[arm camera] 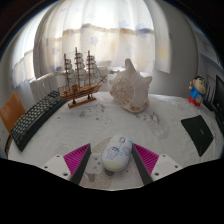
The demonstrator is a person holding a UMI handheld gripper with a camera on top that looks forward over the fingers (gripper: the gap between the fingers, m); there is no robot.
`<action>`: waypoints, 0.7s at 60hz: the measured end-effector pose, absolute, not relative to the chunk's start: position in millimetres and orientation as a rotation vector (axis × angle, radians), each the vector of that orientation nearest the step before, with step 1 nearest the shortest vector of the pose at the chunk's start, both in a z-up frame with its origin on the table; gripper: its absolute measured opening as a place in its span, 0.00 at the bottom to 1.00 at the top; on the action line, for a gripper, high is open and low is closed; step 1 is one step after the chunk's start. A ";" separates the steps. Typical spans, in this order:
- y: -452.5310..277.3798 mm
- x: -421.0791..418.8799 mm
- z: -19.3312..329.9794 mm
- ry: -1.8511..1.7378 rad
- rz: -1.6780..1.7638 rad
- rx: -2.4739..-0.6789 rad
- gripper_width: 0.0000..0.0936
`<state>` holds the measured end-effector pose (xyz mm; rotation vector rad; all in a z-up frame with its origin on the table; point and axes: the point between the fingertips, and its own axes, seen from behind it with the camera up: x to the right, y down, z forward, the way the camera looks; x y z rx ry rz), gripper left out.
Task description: Arrange mouse
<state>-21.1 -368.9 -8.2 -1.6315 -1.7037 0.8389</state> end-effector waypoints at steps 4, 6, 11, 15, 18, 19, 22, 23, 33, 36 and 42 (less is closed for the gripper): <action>-371.6 -31.7 -8.9 -1.717 0.850 -1.624 0.92; -373.6 -35.8 -9.8 -1.729 0.854 -1.620 0.91; -375.5 -43.0 -12.3 -1.751 0.853 -1.605 0.86; -372.5 -46.5 -12.9 -1.757 0.847 -1.595 0.73; -368.4 -48.2 -13.9 -1.753 0.841 -1.595 0.62; -366.7 -48.7 -14.2 -1.752 0.837 -1.594 0.57; -363.4 -50.1 -14.1 -1.750 0.835 -1.586 0.52; -363.7 -50.1 -14.5 -1.755 0.836 -1.584 0.51; -353.0 -54.2 12.0 -1.780 0.839 -1.510 0.43; -344.5 -57.1 37.4 -1.763 0.860 -1.494 0.43; -310.3 -62.0 100.3 -1.717 0.944 -1.511 0.42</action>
